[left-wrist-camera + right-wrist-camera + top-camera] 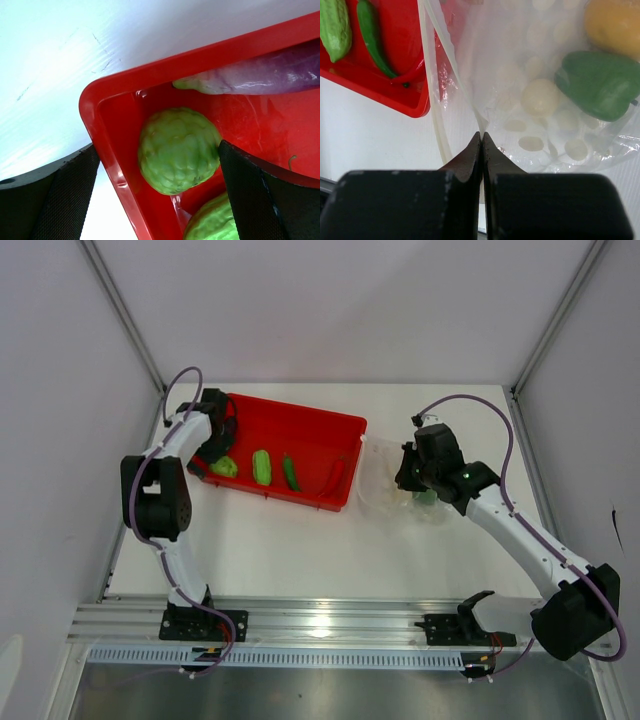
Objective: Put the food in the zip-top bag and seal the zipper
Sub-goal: Pick up the fake fruit from the bin.
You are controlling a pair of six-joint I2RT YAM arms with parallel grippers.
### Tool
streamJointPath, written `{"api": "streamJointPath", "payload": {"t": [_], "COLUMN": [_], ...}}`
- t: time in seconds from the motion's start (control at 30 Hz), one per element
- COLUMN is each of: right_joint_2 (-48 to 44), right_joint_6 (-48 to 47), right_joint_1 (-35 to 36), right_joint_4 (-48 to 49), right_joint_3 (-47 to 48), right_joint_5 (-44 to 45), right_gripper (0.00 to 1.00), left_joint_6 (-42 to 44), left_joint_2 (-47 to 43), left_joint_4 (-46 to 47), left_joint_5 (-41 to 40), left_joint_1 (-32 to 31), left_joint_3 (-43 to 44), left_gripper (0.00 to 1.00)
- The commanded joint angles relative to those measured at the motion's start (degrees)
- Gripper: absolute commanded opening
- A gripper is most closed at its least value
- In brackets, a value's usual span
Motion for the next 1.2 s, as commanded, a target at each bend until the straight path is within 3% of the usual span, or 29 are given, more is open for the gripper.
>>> {"api": "streamJointPath", "payload": {"t": [0.0, 0.3, 0.77, 1.17], "right_joint_2": [-1.6, -1.5, -2.0, -2.2], "right_joint_6": [-0.4, -0.3, -0.1, 0.4], "right_joint_1": [-0.2, -0.2, -0.2, 0.0], "right_joint_4": [2.3, 2.4, 1.5, 1.4], "right_joint_3": [0.0, 0.0, 0.6, 0.4], "right_joint_5": [0.0, -0.3, 1.0, 1.0], "right_gripper": [0.00, 0.00, 0.00, 0.00], "left_joint_6": [-2.8, -5.1, 3.5, 4.6], "left_joint_2": [-4.3, -10.8, 1.8, 2.3], "left_joint_4": [-1.9, -2.6, -0.2, 1.3], "left_joint_5": [-0.3, -4.0, 4.9, 7.5], "left_joint_1": [-1.0, -1.4, -1.5, -1.6], "left_joint_3": [-0.6, -1.8, 11.0, 5.9], "left_gripper": [0.99, 0.99, 0.98, 0.99]}}
